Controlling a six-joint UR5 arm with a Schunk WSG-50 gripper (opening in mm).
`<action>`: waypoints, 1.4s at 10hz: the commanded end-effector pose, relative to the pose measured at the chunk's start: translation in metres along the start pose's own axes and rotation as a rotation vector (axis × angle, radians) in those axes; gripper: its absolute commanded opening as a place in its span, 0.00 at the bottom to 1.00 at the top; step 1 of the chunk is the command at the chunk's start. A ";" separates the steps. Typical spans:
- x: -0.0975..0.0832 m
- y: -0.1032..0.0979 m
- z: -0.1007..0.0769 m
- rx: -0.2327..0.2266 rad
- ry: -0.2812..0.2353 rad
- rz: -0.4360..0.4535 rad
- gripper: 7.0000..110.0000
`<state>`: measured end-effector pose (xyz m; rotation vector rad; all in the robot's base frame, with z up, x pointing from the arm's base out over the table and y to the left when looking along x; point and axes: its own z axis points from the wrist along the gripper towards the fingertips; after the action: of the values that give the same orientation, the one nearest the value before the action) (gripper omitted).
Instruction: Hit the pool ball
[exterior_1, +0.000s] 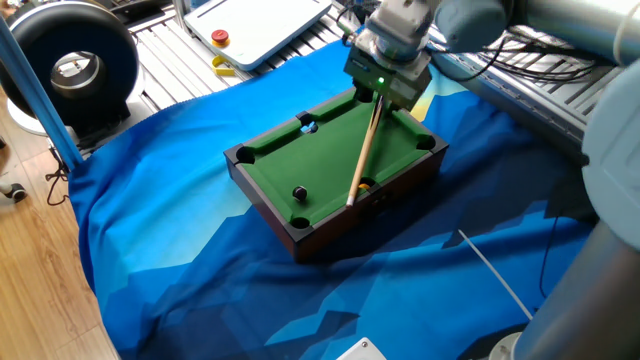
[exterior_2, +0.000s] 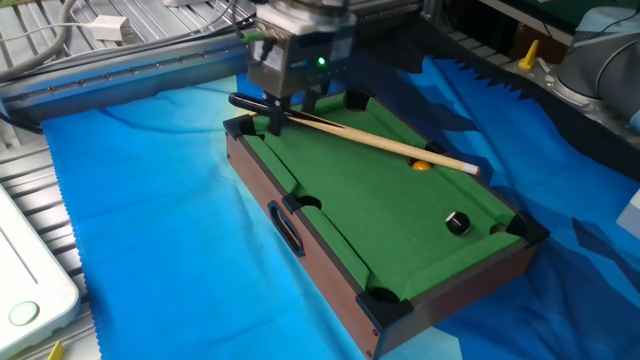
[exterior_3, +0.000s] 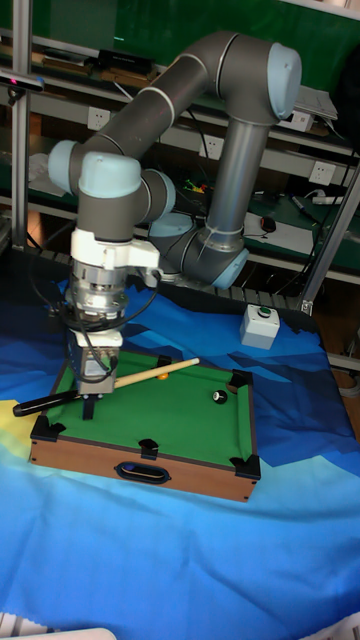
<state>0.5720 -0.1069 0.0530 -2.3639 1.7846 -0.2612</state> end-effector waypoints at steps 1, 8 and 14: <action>-0.028 -0.007 0.006 0.074 -0.080 0.092 0.15; -0.019 -0.001 -0.003 0.066 -0.059 0.249 0.15; -0.010 -0.004 0.000 0.081 -0.026 0.249 0.00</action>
<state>0.5694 -0.0900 0.0521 -2.0743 1.9741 -0.2327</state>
